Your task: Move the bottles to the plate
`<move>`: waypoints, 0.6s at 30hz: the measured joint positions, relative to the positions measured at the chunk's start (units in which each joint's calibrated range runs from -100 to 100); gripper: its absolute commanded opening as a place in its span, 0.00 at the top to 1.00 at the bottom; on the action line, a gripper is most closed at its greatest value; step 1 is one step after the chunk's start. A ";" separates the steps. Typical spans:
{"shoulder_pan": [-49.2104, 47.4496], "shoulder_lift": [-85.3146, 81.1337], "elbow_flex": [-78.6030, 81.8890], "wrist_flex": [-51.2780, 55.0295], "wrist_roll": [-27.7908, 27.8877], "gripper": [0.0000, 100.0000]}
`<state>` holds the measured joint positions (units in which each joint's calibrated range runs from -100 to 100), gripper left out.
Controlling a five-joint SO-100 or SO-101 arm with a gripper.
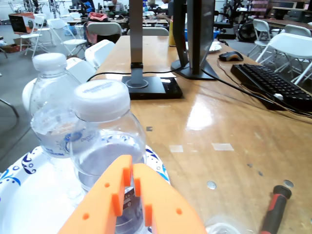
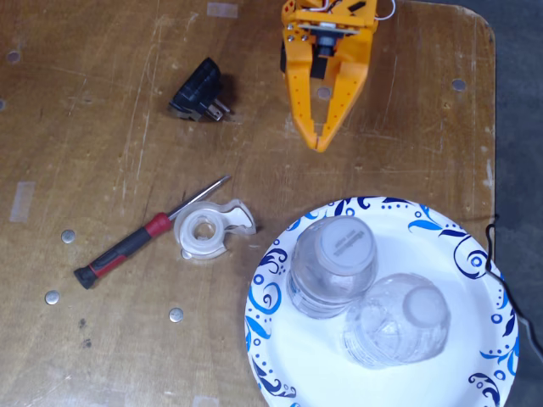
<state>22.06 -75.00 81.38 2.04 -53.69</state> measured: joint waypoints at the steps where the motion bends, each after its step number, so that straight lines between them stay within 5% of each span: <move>1: 0.09 -1.51 1.35 0.00 0.00 0.99; 18: -0.36 -22.73 17.18 7.40 0.16 0.99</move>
<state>21.70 -97.73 98.56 9.45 -53.53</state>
